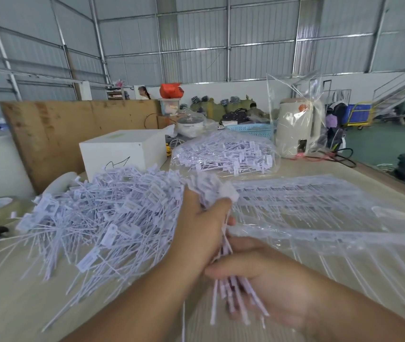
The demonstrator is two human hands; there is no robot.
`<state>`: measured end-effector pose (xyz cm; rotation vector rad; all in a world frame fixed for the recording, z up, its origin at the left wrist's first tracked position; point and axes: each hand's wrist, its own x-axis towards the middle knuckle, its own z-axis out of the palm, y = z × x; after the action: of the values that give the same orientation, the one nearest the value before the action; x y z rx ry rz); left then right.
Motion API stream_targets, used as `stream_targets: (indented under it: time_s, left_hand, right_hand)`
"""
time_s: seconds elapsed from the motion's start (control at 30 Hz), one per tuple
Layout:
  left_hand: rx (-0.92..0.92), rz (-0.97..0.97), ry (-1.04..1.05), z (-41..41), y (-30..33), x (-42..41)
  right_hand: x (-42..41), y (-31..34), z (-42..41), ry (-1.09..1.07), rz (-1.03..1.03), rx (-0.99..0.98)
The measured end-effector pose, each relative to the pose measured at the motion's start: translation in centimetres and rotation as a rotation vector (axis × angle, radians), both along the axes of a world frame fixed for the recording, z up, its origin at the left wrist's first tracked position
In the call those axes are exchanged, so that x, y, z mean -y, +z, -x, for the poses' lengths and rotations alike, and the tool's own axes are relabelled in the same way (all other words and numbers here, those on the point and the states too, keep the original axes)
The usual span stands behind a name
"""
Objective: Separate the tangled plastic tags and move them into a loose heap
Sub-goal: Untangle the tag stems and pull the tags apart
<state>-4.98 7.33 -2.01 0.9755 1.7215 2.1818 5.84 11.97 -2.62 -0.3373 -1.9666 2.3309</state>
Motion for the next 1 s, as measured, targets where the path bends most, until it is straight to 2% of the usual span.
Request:
stream_targets:
  time_s: [0.1,0.2,0.37,0.5,0.6,0.7,0.83,0.87,1.0]
  left_hand:
    - [-0.138,0.111,-0.063,-0.3,-0.3,0.2]
    - [-0.187,0.178,-0.135,-0.4,-0.4,0.5]
    - [-0.310,0.218,0.055,-0.5,0.1,1.6]
    - [-0.184,0.330,-0.185,-1.1,0.0,1.4]
    - [-0.123,0.302,-0.189,-0.8,-0.2,0.5]
    - [-0.196,0.329,-0.088,0.2,0.2,0.4]
    - [-0.333,0.378,0.236,4.1,1.2,2.2]
    - [-0.364,0.451,0.313,5.4,1.3,2.7]
    - [-0.542,0.937,0.517,7.9,0.8,3.8]
  right_hand:
    - [-1.3,0.1,0.1,-0.117,0.002,-0.003]
    - [-1.5,0.4,-0.1,-0.156,0.073,-0.008]
    - [-1.6,1.0,-0.4,-0.307,0.028,-0.052]
    - [-1.1,0.8,-0.5,-0.191,-0.030,0.001]
    - [-0.6,0.4,-0.2,-0.189,-0.137,0.035]
    - [-0.3,0.6,-0.1,-0.198,-0.251,-0.018]
    - [-1.2,0.2,-0.6,-0.209,-0.657,-0.069]
    - [-1.6,0.0,-0.7,-0.235,-0.740,-0.055]
    - [-3.0,-0.9,-0.5,-0.281,-1.009,0.024]
